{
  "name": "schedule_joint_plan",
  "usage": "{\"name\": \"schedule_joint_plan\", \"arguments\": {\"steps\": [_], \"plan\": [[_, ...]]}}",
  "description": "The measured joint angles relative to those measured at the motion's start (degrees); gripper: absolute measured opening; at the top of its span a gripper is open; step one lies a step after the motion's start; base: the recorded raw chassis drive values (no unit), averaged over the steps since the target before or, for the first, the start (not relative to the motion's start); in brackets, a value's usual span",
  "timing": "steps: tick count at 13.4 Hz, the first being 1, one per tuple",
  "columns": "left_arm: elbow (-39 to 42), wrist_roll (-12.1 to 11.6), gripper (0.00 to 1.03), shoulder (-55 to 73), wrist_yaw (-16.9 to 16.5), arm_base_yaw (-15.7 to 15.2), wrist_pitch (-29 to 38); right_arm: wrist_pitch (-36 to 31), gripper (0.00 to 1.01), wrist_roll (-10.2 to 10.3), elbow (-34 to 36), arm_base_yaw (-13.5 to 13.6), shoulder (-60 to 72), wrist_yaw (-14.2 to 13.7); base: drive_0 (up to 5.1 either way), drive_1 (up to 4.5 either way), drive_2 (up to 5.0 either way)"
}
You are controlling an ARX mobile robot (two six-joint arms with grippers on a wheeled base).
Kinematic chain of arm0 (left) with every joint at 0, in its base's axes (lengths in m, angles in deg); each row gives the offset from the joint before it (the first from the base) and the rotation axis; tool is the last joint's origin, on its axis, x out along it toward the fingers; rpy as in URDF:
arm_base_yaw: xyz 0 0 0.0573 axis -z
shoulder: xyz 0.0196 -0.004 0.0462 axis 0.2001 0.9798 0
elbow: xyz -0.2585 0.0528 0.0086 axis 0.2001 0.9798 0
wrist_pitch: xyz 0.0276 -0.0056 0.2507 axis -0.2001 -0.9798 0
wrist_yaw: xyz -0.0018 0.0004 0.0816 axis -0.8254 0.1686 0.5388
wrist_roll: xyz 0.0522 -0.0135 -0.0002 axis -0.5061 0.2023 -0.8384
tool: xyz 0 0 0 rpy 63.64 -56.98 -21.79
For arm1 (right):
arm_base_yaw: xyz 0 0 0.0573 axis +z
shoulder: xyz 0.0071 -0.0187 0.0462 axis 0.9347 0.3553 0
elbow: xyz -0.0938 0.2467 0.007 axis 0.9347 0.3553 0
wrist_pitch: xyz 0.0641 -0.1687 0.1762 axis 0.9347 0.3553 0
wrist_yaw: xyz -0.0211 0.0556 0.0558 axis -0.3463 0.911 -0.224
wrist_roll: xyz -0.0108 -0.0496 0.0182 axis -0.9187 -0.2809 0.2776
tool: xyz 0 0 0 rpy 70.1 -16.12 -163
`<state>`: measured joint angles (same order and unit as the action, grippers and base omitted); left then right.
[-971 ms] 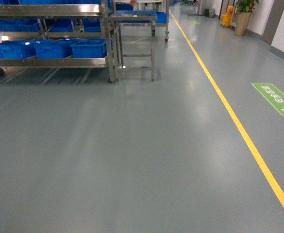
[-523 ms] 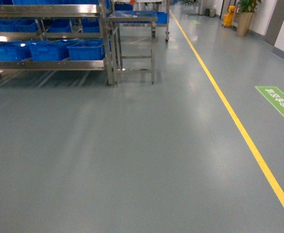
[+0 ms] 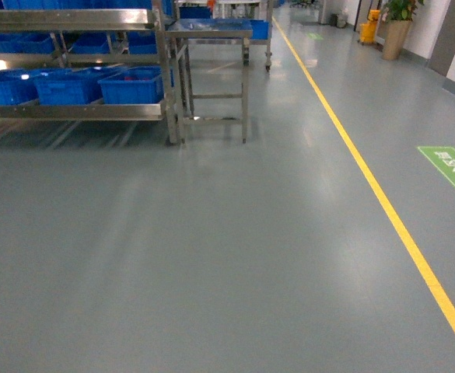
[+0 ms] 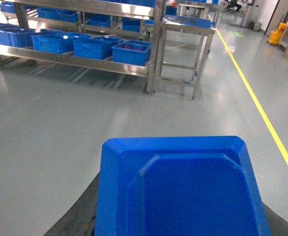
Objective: Pick blue part to blue bin on bottom shelf
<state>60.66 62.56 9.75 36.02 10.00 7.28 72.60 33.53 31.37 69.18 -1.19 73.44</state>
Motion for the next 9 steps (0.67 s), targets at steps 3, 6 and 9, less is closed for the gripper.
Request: {"name": "schedule_joint_plan", "arguments": {"steps": [3, 6, 9], "plan": [[0.0, 0.0, 0.43, 0.0, -0.1, 0.0, 0.0, 0.2, 0.98, 0.0, 0.0, 0.0, 0.0, 0.0, 0.0, 4.11, -4.0], [0.0, 0.0, 0.43, 0.0, 0.0, 0.0, 0.0, 0.0, 0.98, 0.0, 0.0, 0.0, 0.0, 0.0, 0.0, 4.11, -4.0], [0.0, 0.0, 0.43, 0.0, 0.0, 0.0, 0.1, 0.0, 0.98, 0.0, 0.0, 0.0, 0.0, 0.0, 0.0, 4.11, -4.0]]}}
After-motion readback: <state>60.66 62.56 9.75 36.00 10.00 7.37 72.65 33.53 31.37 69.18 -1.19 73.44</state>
